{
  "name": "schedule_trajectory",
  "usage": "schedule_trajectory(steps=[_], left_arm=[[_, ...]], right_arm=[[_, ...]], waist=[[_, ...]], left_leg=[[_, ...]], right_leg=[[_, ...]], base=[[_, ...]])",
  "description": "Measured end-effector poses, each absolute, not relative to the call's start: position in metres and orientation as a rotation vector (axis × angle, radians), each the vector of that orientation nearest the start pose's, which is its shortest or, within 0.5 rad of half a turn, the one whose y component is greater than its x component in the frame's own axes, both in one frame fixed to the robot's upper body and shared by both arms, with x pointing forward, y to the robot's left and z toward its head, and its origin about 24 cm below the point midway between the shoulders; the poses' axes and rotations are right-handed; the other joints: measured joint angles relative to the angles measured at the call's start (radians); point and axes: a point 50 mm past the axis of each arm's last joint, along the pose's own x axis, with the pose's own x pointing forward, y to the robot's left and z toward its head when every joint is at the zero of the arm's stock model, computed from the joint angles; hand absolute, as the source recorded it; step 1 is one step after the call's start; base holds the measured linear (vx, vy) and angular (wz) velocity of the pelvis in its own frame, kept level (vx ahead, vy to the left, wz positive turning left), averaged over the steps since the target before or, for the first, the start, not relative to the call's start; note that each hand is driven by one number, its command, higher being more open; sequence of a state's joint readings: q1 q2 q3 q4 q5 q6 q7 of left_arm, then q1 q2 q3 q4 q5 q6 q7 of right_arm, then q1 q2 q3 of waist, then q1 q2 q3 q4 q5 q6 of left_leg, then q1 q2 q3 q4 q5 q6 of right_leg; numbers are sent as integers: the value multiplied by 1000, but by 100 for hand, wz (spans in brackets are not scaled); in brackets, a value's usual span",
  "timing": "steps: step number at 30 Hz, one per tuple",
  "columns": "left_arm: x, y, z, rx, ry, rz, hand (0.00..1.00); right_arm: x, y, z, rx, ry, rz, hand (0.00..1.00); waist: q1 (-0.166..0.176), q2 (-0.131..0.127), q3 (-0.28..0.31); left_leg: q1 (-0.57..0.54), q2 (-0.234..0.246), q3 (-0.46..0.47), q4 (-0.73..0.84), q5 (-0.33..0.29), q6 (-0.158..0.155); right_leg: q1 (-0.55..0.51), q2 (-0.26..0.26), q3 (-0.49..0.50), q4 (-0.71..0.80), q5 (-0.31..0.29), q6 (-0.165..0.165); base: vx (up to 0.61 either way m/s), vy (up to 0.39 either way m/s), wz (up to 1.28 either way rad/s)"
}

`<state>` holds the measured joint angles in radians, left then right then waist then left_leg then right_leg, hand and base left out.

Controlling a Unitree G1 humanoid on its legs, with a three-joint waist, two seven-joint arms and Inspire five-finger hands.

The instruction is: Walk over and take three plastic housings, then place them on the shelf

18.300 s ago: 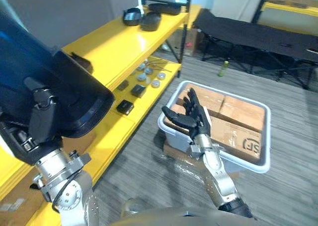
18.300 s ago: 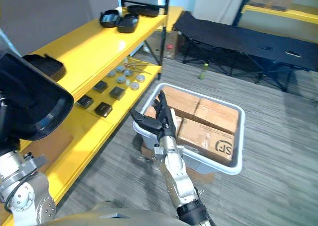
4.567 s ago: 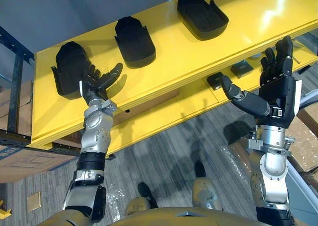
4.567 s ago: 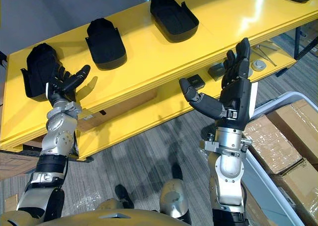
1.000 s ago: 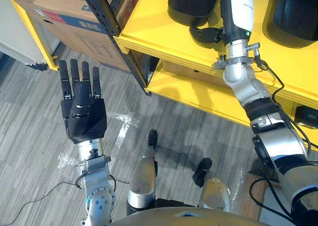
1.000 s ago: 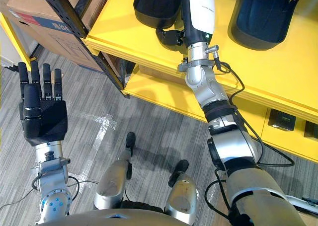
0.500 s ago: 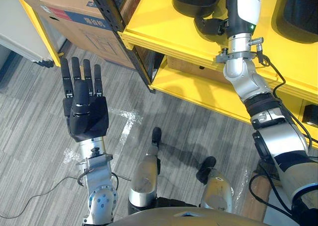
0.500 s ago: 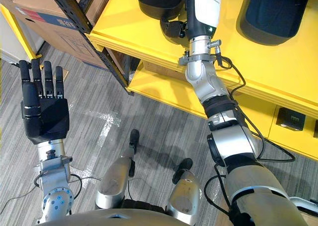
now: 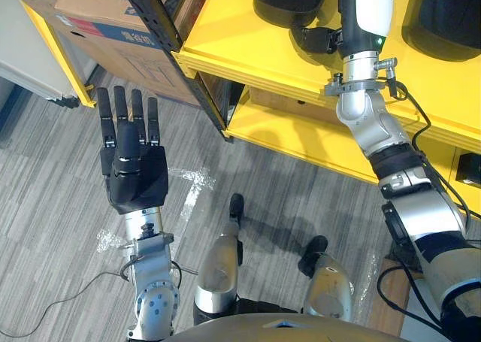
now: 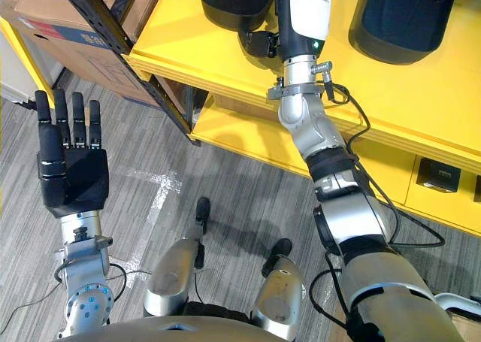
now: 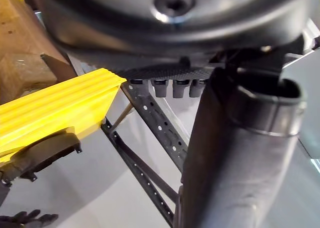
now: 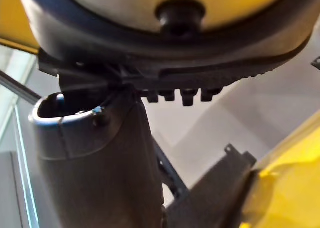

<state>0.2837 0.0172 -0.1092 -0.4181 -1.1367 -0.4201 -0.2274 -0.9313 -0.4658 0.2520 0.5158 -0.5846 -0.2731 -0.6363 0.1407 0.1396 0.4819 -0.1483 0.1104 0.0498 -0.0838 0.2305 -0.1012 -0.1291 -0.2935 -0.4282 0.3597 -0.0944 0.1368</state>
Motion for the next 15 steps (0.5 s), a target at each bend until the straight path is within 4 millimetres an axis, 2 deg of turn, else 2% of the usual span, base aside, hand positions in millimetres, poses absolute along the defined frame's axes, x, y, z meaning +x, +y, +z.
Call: schedule_trajectory(steps=[4,6,8,12,15], left_arm=[[187,171,97,-1083,-586,-61,100],[187,171,95,-1082,-575,-58,100],[187,171,94,-1076,-567,-62,100],[186,174,94,-1043,-548,-79,100],[186,175,94,-1033,-539,-82,100]], right_arm=[[326,-140,245,-810,-1130,-342,100],[307,-138,232,-783,-1155,-336,100],[289,-139,214,-744,-1126,-302,100],[258,-151,189,-649,-978,-173,100],[238,-166,174,-614,-904,-189,100]], waist=[[-24,-3,-9],[-43,-5,-40],[-50,-17,-82],[-91,-51,-152],[-114,-74,-202]], left_leg=[[38,7,35,-1,-6,3],[39,13,45,-2,-11,3],[53,24,78,-2,-20,-1],[95,43,138,-5,-50,-9],[127,59,188,-6,-74,-20]], right_leg=[[35,13,21,-40,6,6],[43,25,24,-68,17,6],[56,45,48,-117,46,5],[103,78,87,-208,83,6],[121,101,128,-259,106,4]], base=[[47,-37,-20],[44,-31,-14],[94,-44,-38],[62,-32,-43],[40,-22,-45]])
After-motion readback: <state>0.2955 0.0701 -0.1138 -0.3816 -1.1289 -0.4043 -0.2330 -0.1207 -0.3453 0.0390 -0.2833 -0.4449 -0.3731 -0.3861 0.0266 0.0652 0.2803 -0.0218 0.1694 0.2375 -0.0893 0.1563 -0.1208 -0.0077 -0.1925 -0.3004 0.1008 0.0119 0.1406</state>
